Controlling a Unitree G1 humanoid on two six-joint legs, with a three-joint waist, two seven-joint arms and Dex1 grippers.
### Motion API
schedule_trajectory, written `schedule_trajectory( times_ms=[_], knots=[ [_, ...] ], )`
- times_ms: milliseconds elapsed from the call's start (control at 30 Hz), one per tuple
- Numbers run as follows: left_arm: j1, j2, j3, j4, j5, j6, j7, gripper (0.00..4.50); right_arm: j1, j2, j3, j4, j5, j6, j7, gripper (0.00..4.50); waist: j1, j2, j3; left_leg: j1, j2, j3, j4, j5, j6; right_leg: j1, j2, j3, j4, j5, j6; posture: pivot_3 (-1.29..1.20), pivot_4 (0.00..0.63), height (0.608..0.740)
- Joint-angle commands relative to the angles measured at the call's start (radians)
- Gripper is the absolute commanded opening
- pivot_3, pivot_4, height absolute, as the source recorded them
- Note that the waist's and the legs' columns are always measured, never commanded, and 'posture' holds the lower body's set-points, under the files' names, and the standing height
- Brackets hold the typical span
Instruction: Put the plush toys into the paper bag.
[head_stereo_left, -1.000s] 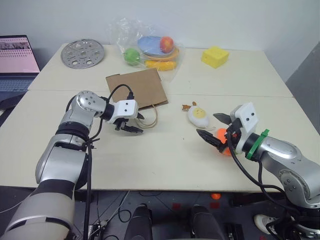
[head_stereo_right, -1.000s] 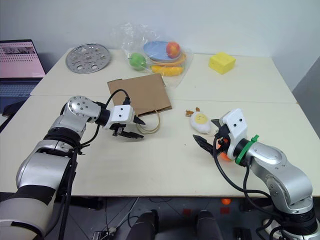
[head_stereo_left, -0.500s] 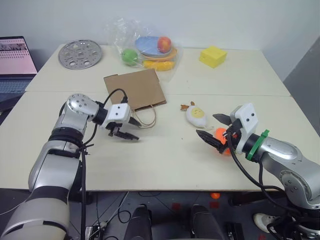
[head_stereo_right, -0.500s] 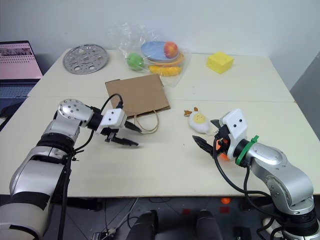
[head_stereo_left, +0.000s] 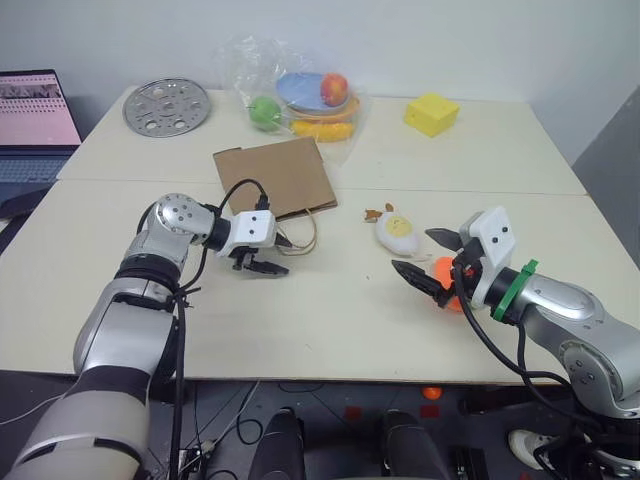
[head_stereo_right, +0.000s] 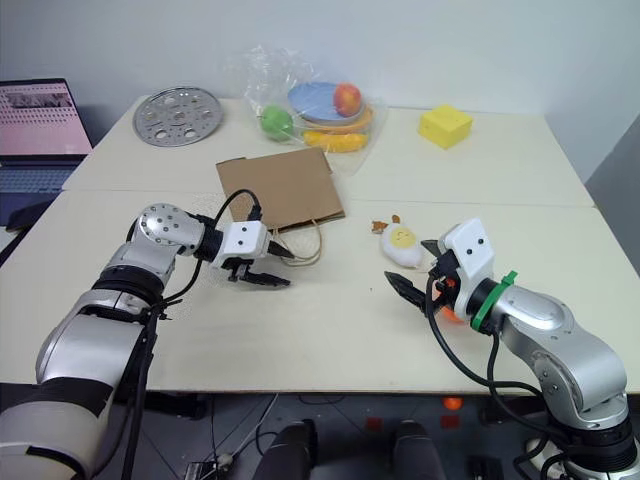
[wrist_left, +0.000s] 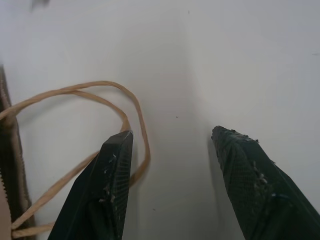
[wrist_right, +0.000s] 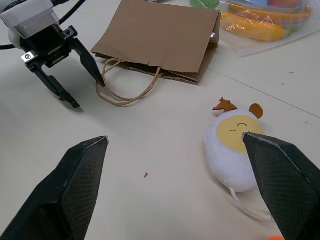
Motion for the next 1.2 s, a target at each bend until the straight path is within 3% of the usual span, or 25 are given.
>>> schedule_trajectory(
  times_ms=[33, 200, 300, 400, 633, 733, 833, 967, 1200],
  knots=[
    [-0.040, -0.003, -0.027, 0.027, 0.069, -0.028, 0.095, 2.72, -0.003, -0.006, -0.031, -0.050, 0.018, 0.002, -0.005, 4.50, 0.000, 0.000, 0.000, 0.000, 0.000, 0.000, 0.000, 0.000, 0.000, 0.000, 0.000, 0.000, 0.000, 0.000, 0.000, 0.00, 0.150, 0.740],
    [-0.071, -0.008, -0.083, 0.066, 0.168, -0.011, 0.197, 2.72, 0.002, -0.003, -0.036, -0.059, 0.018, 0.011, -0.012, 4.50, 0.001, 0.000, 0.000, 0.000, 0.000, 0.000, 0.000, 0.000, 0.000, 0.000, 0.000, 0.000, 0.000, 0.000, 0.001, 0.00, 0.150, 0.740],
    [-0.082, -0.008, -0.095, 0.079, 0.186, 0.002, 0.170, 2.72, 0.007, -0.002, -0.043, -0.065, 0.020, 0.015, -0.016, 4.50, 0.000, 0.000, 0.000, 0.000, 0.000, 0.000, 0.001, 0.000, 0.000, 0.001, 0.000, 0.001, 0.000, 0.001, 0.002, 0.00, 0.150, 0.740],
    [-0.092, -0.010, -0.096, 0.086, 0.189, 0.011, 0.156, 2.14, 0.013, 0.000, -0.049, -0.071, 0.022, 0.018, -0.022, 4.50, 0.000, 0.000, 0.000, 0.000, 0.000, 0.001, 0.002, 0.000, 0.000, 0.001, 0.000, 0.001, 0.000, 0.001, 0.001, 0.00, 0.150, 0.740],
    [-0.095, -0.010, -0.094, 0.089, 0.194, 0.015, 0.140, 0.10, 0.017, 0.002, -0.055, -0.077, 0.026, 0.023, -0.029, 4.50, 0.000, 0.000, 0.000, 0.000, 0.000, 0.001, 0.002, 0.000, 0.000, 0.001, 0.000, 0.001, 0.000, 0.001, 0.001, 0.00, 0.150, 0.740],
    [-0.093, -0.014, -0.079, 0.088, 0.179, 0.006, 0.123, 0.04, 0.016, 0.004, -0.056, -0.077, 0.025, 0.024, -0.029, 4.50, 0.000, 0.000, 0.000, 0.000, 0.000, 0.001, 0.002, 0.000, 0.000, 0.001, 0.000, 0.001, 0.000, 0.001, 0.002, 0.00, 0.150, 0.740],
    [-0.096, -0.036, -0.005, 0.072, 0.076, 0.031, -0.005, 0.04, 0.019, 0.002, -0.058, -0.076, 0.024, 0.024, -0.026, 4.50, 0.000, 0.000, 0.000, 0.000, 0.000, 0.001, 0.001, 0.000, 0.000, 0.001, 0.000, 0.001, 0.000, 0.001, 0.001, 0.00, 0.150, 0.740],
    [-0.138, -0.067, 0.134, 0.010, -0.136, 0.211, -0.224, 0.04, 0.024, -0.006, -0.058, -0.071, 0.021, 0.022, -0.017, 4.50, 0.001, 0.000, 0.000, -0.001, 0.000, 0.000, 0.001, 0.000, 0.000, 0.000, 0.000, 0.000, 0.000, 0.001, 0.001, 0.00, 0.150, 0.740],
    [-0.153, -0.037, 0.184, -0.191, -0.330, 0.561, -0.232, 0.04, 0.014, -0.002, -0.035, -0.056, 0.013, 0.011, -0.008, 4.50, -0.003, 0.000, 0.000, -0.001, 0.000, -0.001, 0.001, 0.000, 0.000, 0.000, 0.000, 0.000, 0.000, 0.001, 0.001, 0.00, 0.150, 0.740]
  ],
)
